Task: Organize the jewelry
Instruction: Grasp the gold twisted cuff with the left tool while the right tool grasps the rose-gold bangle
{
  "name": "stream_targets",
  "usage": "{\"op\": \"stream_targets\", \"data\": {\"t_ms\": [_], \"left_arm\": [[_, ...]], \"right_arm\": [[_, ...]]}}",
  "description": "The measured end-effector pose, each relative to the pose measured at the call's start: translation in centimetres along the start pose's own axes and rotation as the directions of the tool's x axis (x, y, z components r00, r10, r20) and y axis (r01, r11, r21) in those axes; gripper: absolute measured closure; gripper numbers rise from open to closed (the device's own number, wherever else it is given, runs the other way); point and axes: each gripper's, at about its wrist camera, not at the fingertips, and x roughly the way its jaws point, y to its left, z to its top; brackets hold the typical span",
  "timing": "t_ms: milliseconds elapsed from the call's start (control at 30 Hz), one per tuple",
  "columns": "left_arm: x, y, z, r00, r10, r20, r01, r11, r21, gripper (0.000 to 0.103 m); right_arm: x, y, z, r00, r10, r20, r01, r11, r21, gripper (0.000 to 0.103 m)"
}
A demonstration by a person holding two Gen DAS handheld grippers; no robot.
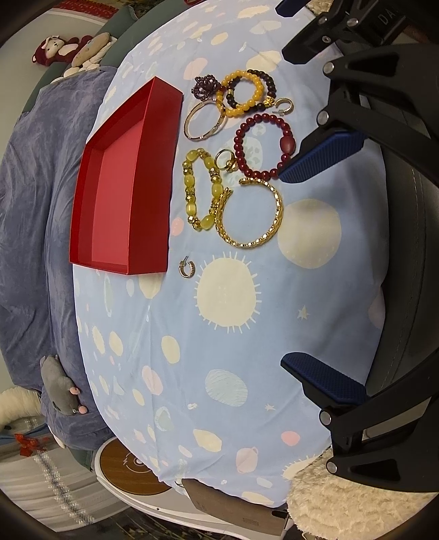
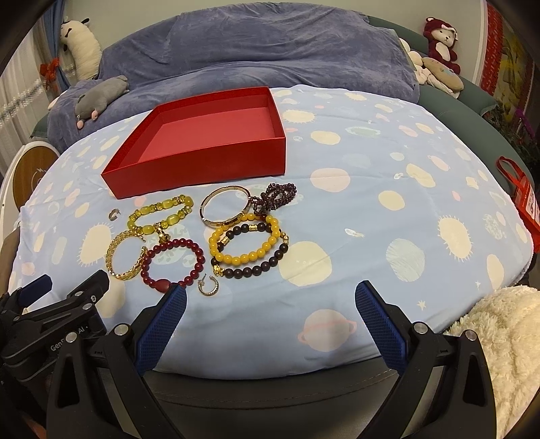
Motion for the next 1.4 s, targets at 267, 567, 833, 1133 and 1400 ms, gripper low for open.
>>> {"op": "stream_targets", "data": {"t_ms": [267, 567, 833, 1133, 1400], "left_arm": [[-0.1, 1.2, 1.0, 1.0, -0.01, 0.0, 0.01, 1.0, -0.016, 0.007], [1.6, 1.9, 2.1, 0.998, -0.056, -0.021, 0.055, 0.996, -0.077, 0.007], [3.0, -0.9, 2.5, 0.997, -0.069, -0.046, 0.072, 0.995, 0.066, 0.007], [4.9, -2.4, 3.0, 0.989, -0.109, -0.099, 0.118, 0.99, 0.084, 0.02], [4.5, -1.4, 2.8, 0.987, -0.14, -0.08, 0.144, 0.989, 0.04, 0.033]], "right_arm": [[0.0, -0.5, 1.0, 1.0, -0.017, 0.003, 0.017, 1.0, -0.017, 0.007], [0.5, -1.8, 1.7, 0.999, -0.037, 0.018, 0.036, 0.999, 0.016, 0.007], [1.1, -2.5, 1.8, 0.999, -0.037, 0.003, 0.037, 0.998, 0.054, 0.007], [1.6, -2.4, 1.6, 0.999, -0.033, -0.008, 0.034, 0.998, 0.051, 0.007], [1.9, -2.7, 1.5, 0.999, -0.028, -0.017, 0.03, 0.997, 0.073, 0.007]]}}
